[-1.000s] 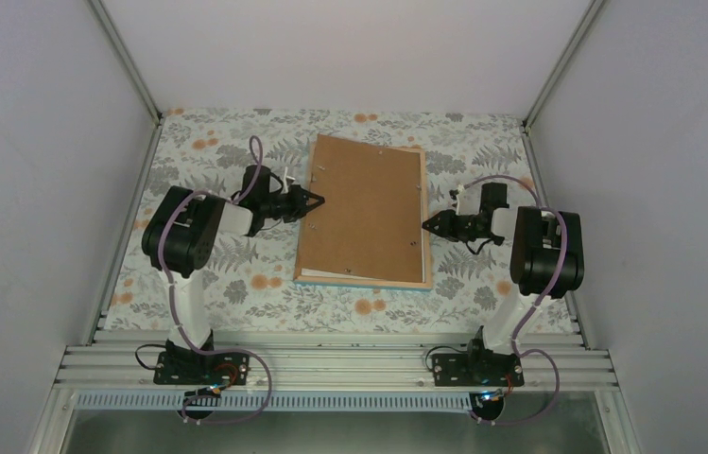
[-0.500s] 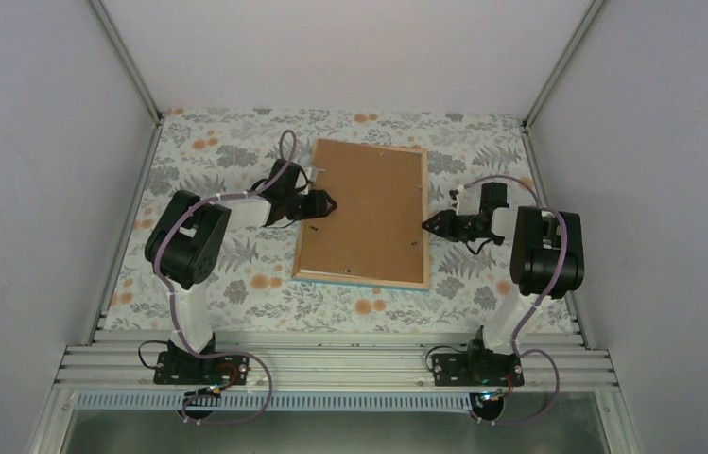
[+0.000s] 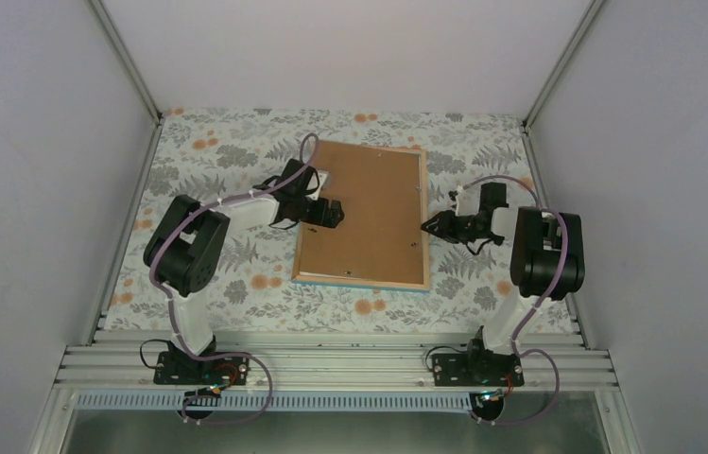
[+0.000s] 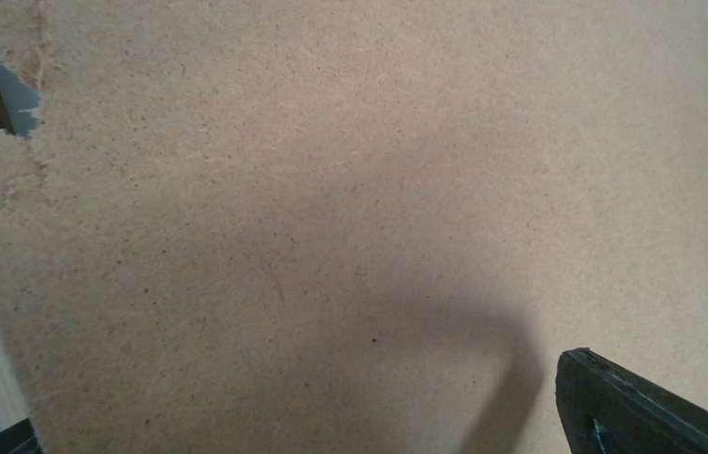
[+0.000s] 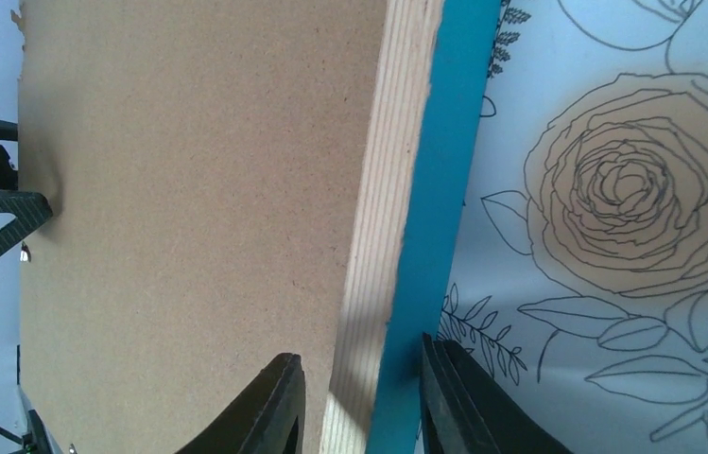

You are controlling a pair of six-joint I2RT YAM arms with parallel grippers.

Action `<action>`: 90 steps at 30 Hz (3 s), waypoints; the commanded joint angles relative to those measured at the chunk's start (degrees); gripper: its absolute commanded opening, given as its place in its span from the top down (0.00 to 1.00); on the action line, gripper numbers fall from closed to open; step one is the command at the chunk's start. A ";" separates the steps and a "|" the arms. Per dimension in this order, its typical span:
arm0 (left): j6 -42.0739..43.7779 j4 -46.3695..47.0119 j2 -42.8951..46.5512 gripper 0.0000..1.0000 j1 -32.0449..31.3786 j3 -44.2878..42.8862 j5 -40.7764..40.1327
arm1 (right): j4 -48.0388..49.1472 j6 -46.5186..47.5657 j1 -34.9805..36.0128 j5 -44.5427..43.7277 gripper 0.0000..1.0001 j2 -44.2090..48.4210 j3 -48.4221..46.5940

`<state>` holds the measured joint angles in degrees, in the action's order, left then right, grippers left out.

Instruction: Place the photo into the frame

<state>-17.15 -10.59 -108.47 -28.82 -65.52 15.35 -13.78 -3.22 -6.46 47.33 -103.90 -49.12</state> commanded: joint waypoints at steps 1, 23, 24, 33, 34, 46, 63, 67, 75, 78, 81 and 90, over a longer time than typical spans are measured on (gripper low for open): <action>6.24 -4.38 3.10 0.00 -0.98 -2.26 -4.10 | -2.98 0.30 -0.02 -2.95 0.67 0.71 0.02; 18.38 -12.58 4.61 0.00 -2.38 -4.52 0.53 | -5.41 2.38 -0.30 -5.70 0.37 -0.10 -5.01; 18.27 -12.43 4.93 0.00 -2.43 -4.32 0.22 | -5.53 2.35 -0.31 -5.67 0.37 -0.15 -4.93; 18.73 -13.36 5.05 0.00 -1.10 -3.71 -3.40 | -6.05 3.21 -0.28 -5.87 0.31 -0.31 -5.37; 18.92 -13.52 5.12 0.00 -1.00 -3.60 -3.40 | -6.12 3.27 -0.29 -5.99 0.29 -0.46 -5.57; 15.78 -6.37 10.78 0.10 9.30 2.69 5.60 | -4.91 3.97 0.44 -5.98 0.33 -4.11 -8.53; 23.04 -6.98 6.15 0.46 17.77 5.14 11.81 | -2.57 4.13 7.36 -3.44 0.46 -6.85 -6.88; 24.38 -7.58 5.72 0.47 18.82 5.81 12.26 | -1.43 4.02 9.88 -3.64 0.46 -7.10 -6.42; 28.97 -11.00 7.79 0.55 19.38 8.59 13.15 | -1.15 4.27 13.10 -3.08 0.45 -7.06 -5.45; 30.02 -12.19 10.14 0.55 20.53 9.67 12.10 | -3.51 6.30 13.06 -4.24 0.44 -5.27 -7.13; 31.45 -13.10 12.51 0.54 22.10 10.31 11.27 | -6.20 9.04 13.02 -5.45 0.42 -1.95 -10.72; 32.78 -14.05 15.27 0.31 21.79 9.44 7.03 | -7.44 8.22 19.50 -5.67 0.42 3.78 -16.79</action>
<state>14.72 -24.16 -94.08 -6.55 -55.18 24.38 -20.84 4.95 8.32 41.54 -102.67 -64.31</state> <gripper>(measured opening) 0.649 0.590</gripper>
